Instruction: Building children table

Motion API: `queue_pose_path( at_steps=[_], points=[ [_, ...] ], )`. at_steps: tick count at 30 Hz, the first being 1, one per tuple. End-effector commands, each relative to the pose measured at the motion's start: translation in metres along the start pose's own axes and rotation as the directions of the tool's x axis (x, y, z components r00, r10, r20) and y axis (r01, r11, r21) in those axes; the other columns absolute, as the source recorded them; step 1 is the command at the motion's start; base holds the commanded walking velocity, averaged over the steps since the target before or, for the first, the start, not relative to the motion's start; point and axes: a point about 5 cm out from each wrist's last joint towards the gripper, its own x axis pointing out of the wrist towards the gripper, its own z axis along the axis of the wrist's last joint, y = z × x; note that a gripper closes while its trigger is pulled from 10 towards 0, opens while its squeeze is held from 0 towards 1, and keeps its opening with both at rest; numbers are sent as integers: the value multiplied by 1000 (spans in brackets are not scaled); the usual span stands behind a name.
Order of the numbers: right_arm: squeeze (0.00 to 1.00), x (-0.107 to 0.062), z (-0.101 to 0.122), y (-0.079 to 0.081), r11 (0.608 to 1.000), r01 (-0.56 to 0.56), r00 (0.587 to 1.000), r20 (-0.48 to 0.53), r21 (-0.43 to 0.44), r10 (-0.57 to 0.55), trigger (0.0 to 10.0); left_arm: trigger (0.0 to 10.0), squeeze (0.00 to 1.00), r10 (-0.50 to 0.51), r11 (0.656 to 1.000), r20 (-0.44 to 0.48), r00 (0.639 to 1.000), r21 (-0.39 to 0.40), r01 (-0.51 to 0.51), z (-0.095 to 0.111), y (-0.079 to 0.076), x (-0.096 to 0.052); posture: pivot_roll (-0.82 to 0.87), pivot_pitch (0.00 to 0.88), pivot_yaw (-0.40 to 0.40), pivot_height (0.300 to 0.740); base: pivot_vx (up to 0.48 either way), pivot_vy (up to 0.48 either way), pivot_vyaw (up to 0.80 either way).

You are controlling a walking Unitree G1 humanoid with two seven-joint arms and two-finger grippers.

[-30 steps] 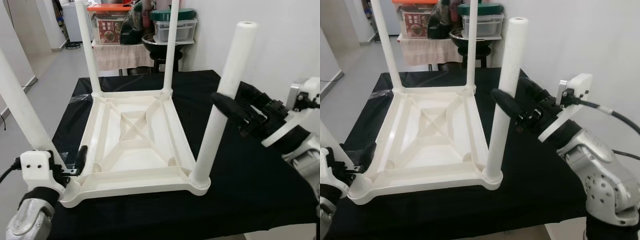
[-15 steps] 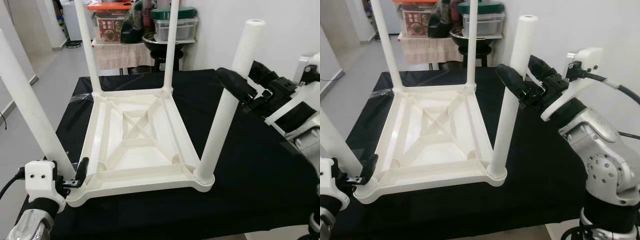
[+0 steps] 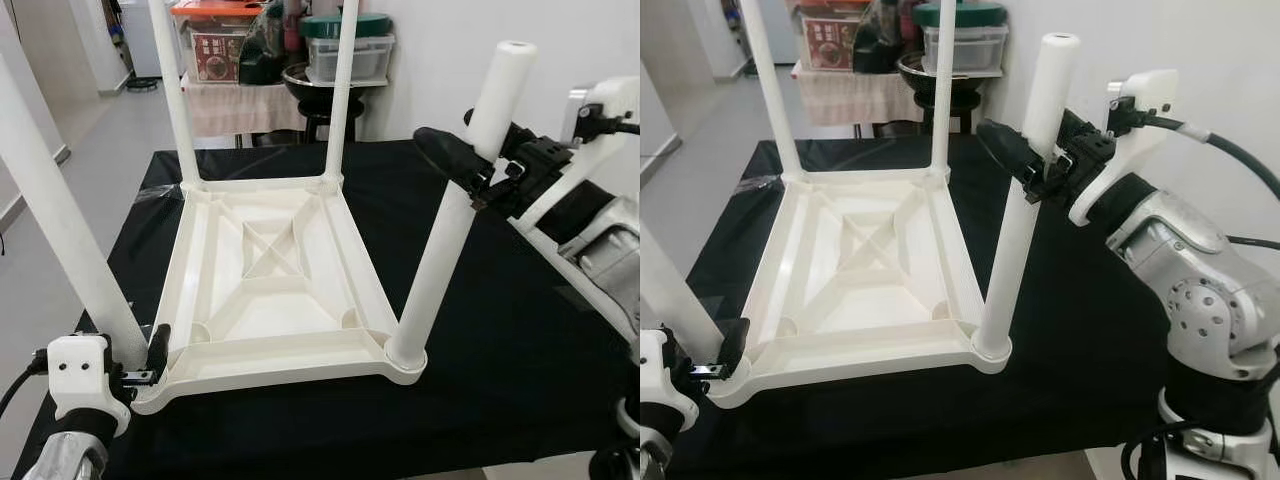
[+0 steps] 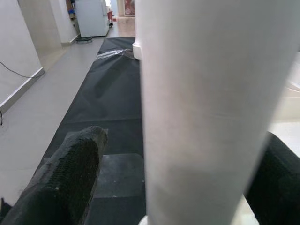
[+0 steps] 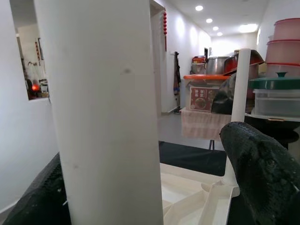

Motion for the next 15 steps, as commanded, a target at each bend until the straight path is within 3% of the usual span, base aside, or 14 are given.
queue_pose_path(
  at_steps=[1,15],
  points=[
    [0,3,-8,3,1000,11,999,-33,17,-10,10000,10000,0,21,1000,16,1000,14,-22,1,6,2,-15,0,-56,740,0,0,0],
    [0,-4,-8,-5,998,60,997,-44,-2,-60,10000,10000,0,28,999,42,999,44,-30,6,15,3,-22,0,-35,740,0,0,0]
  ],
)
